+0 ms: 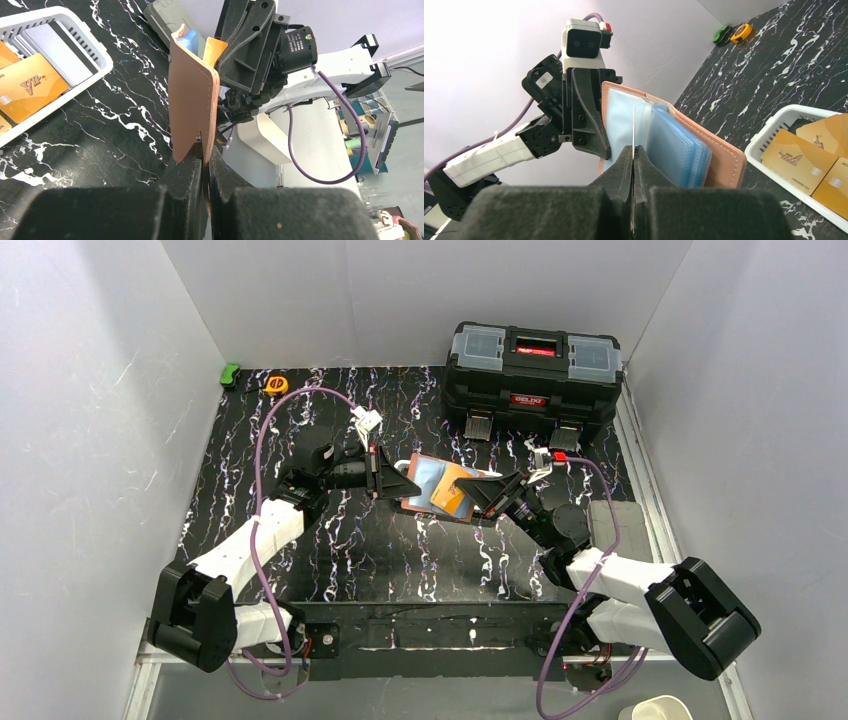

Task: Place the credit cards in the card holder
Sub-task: Insert the credit card into the card holder.

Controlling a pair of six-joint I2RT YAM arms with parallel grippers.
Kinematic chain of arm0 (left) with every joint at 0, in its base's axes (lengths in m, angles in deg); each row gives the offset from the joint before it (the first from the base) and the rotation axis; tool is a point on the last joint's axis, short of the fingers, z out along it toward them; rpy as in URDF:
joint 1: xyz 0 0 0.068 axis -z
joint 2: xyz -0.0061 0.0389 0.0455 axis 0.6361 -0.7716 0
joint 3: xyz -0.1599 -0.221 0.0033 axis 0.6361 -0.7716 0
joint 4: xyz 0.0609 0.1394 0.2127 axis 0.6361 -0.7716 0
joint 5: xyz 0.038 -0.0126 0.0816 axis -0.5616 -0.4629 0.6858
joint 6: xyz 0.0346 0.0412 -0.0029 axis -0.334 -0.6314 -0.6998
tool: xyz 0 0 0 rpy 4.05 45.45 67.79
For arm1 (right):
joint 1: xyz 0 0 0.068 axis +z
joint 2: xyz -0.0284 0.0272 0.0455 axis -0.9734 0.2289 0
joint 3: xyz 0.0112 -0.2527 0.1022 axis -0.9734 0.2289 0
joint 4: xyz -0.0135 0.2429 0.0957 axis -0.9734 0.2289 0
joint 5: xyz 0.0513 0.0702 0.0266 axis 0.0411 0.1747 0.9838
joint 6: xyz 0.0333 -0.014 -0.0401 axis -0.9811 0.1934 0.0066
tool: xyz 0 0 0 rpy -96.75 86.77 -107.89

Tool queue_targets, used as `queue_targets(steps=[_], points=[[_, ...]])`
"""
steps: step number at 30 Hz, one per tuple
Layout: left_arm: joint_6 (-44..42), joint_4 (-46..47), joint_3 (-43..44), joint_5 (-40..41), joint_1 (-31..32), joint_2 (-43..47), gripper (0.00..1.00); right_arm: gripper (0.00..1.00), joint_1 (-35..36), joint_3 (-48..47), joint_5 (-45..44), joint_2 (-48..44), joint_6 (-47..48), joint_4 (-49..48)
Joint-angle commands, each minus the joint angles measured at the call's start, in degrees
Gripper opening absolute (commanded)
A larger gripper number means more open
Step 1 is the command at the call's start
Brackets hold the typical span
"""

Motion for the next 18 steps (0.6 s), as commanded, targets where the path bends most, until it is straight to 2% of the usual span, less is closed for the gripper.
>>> queue_targets(steps=[1,6,18], points=[[0.3,1.9,1.6,-1.3,0.1,2.3,0.00,0.01,-0.1,-1.8,-0.8,0.9,-1.8,-7.2],[0.8,2.4,1.9,-1.0,0.2,2.3,0.00,0.01,-0.1,-0.7,-2.0,2.0,-2.9,-10.2],[2.6,4.0,3.8,-1.5,0.1,2.4,0.00,0.01,-0.1,0.4,-2.0,1.2,-3.2,-7.4]])
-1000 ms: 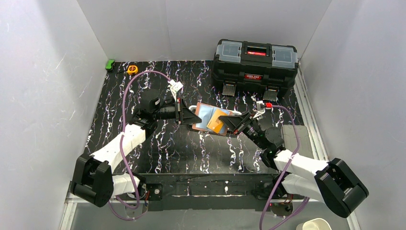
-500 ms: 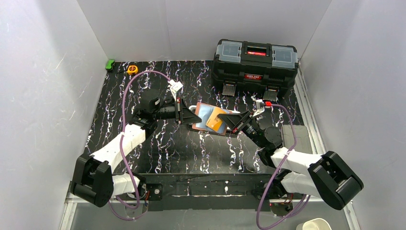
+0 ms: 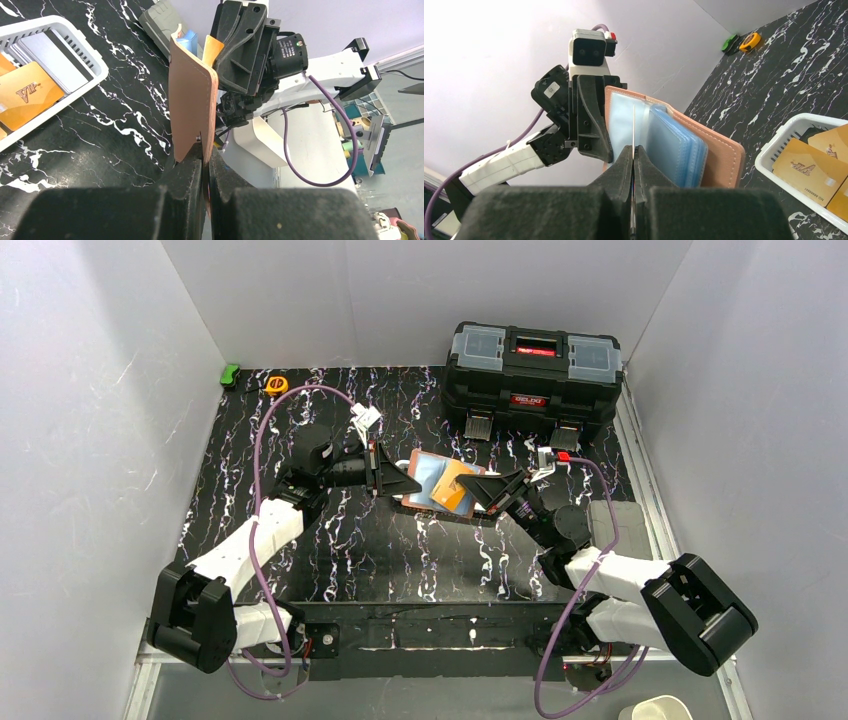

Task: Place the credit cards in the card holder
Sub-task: Insert the credit card into the card holder.

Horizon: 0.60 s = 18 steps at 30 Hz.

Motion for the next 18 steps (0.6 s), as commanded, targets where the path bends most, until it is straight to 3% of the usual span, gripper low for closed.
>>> queue_targets(steps=[1,10,18], points=[[1.2,3.1,3.7,-1.8,0.1,2.0,0.00,0.01,0.0,0.3,-1.0,-0.1,-0.9,-3.3],[2.2,5.0,5.7,-2.4,0.1,1.7,0.00,0.01,0.0,-3.0,2.6,5.6,-3.2,-8.5],[2.6,5.2,4.5,-3.4,0.1,2.6,0.00,0.01,0.0,-5.8,3.9,5.6,-1.8,-7.1]])
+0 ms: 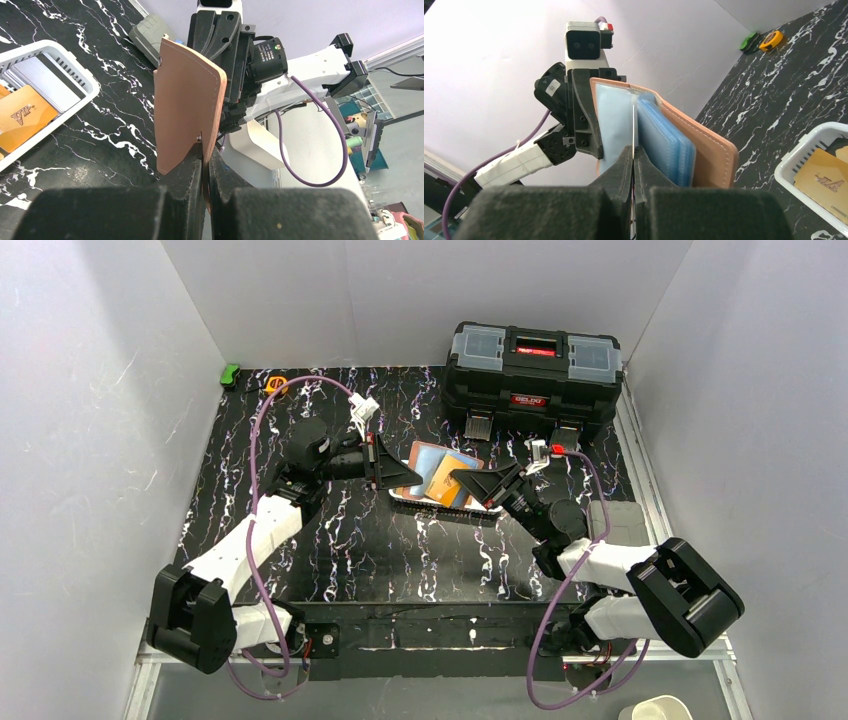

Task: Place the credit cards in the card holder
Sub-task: Insert the credit card into the card holder.

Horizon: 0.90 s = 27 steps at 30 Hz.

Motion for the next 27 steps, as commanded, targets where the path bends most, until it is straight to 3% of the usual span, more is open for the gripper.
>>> queue_targets(steps=[1,12,17,21,27], points=[[0.7,3.6,1.5,-2.5,0.2,2.6,0.00,0.01,0.4,-3.3,1.7,-0.2,1.6,-2.2],[0.2,5.0,-0.2,-4.6,0.2,2.1,0.00,0.01,0.1,-1.6,7.1,0.5,3.1,-4.3],[-11.4,-4.8,-4.2,-6.6,0.3,1.9,0.00,0.01,0.0,-3.6,14.9,3.3,4.0,3.1],[-24.5,-15.3,-8.3,-3.9,0.3,0.9,0.00,0.01,0.0,-4.5,19.9,8.8,3.4,8.0],[-24.0,-11.2,-15.9,6.5,0.6,-2.3,0.00,0.01,0.1,-6.0,24.8,15.6,2.2,13.9]])
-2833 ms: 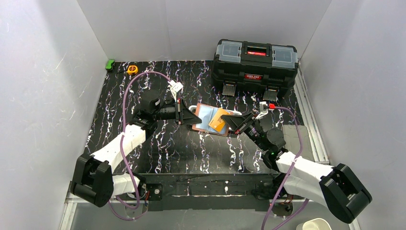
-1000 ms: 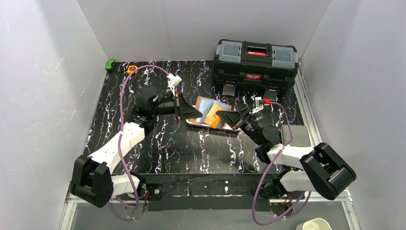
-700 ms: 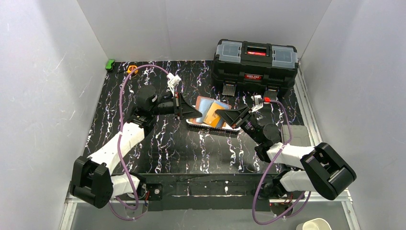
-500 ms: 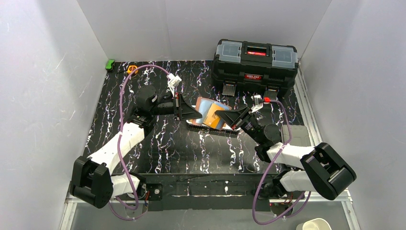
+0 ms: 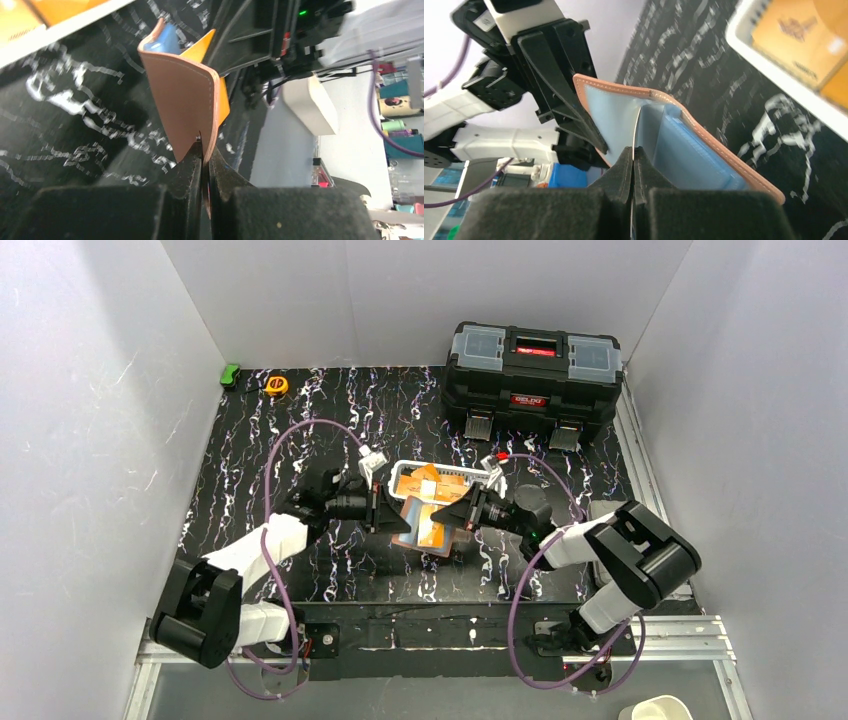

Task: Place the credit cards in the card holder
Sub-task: Insert the credit card into the card holder.

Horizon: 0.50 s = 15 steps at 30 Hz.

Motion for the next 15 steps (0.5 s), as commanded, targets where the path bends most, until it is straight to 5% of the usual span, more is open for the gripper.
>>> queue_targets(steps=[1,9,15], points=[[-2.6,1.1,-4.0,7.6,1.2,-2.2,0.00,0.01,0.7,-2.6,5.5,2.4,-0.2,3.5],[-3.5,-6.9,-7.1,23.5,2.4,-4.3,0.00,0.01,3.3,-7.0,2.2,-2.7,12.4,30.6],[-1.9,-11.9,-7.7,30.8,4.1,-4.5,0.01,0.01,6.2,-8.0,-0.4,-2.3,14.2,35.9]])
